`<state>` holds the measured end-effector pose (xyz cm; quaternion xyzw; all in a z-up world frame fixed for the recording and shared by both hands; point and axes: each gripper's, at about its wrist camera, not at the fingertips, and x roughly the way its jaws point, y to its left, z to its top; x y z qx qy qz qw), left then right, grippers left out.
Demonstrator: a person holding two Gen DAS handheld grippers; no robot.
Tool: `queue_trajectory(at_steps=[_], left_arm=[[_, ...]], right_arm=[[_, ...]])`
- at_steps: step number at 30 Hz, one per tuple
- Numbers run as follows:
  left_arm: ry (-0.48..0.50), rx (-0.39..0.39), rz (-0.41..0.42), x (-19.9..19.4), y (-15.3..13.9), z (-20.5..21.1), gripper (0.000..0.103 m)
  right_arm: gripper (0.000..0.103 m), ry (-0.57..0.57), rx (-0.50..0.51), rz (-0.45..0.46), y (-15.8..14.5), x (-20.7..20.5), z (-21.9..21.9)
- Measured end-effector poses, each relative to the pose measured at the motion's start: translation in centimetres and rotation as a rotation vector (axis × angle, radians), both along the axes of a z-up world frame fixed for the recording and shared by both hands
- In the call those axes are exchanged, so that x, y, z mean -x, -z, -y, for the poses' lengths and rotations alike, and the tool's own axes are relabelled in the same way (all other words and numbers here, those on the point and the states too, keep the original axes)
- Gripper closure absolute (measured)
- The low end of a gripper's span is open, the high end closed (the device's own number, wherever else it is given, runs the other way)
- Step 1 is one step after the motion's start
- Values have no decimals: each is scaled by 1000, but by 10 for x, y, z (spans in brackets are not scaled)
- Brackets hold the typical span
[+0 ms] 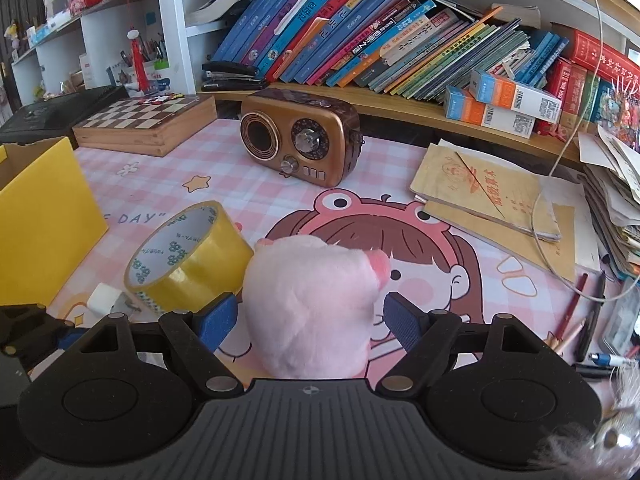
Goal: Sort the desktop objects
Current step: 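Grasp the white-and-red card box with the left gripper while the right grasps the pink plush toy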
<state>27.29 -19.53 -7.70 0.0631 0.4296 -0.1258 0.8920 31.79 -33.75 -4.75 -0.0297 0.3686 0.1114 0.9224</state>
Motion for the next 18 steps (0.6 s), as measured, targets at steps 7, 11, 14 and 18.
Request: queue_trajectory(at_steps=[7, 11, 14, 18], left_arm=[[6, -5, -1, 1, -1, -2, 46], [2, 9, 8, 5, -7, -3, 47], [3, 23, 29, 9, -15, -4, 47], [7, 37, 53, 17, -25, -5, 47]], right_arm=[[28, -6, 3, -25, 7, -6, -1], [40, -11, -6, -27, 5, -3, -1], [42, 12, -15, -18, 3, 2, 2], [43, 44, -29, -4, -2, 13, 7]])
